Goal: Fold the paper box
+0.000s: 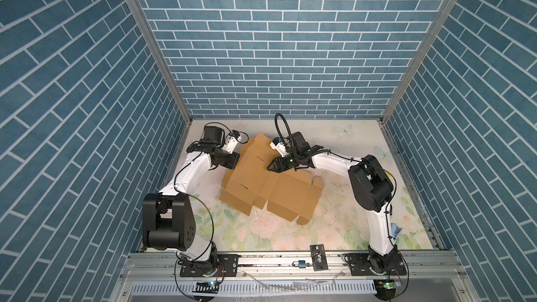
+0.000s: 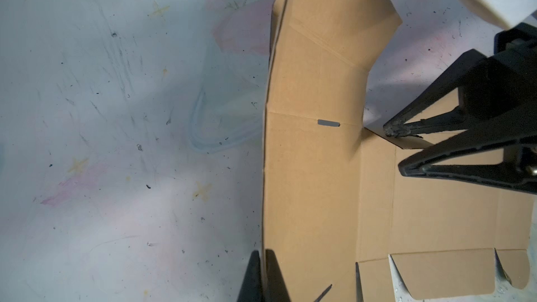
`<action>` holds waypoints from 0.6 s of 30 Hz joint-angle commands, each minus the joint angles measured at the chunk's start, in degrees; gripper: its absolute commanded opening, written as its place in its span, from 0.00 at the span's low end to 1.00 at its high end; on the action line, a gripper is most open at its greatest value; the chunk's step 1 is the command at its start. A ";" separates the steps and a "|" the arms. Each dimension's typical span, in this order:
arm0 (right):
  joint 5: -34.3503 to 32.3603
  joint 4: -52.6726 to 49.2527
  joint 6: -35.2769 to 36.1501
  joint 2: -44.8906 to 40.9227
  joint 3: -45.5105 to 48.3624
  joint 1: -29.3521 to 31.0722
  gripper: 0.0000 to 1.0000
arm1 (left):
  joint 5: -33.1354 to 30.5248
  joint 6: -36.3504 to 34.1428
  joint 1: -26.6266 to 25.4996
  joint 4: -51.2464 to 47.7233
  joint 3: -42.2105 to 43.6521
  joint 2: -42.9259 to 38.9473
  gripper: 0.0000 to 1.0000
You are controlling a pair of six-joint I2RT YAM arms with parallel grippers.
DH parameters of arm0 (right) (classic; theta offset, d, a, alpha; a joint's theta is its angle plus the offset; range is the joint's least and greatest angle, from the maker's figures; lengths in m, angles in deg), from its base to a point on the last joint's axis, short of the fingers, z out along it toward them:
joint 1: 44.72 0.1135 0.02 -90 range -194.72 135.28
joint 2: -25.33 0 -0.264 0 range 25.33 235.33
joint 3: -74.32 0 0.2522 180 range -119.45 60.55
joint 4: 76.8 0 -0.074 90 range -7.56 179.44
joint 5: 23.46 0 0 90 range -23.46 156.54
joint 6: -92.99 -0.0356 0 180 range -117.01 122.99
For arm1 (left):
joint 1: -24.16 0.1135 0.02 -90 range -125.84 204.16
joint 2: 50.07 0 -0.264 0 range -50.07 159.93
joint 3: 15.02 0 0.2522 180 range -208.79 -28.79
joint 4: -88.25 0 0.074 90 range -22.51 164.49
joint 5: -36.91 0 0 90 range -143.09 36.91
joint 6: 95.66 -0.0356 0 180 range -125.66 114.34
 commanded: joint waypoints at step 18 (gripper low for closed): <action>-1.88 0.60 -0.51 3.00 2.83 1.37 0.45 | 0.64 0.44 -0.03 -0.24 -0.26 -2.23 0.00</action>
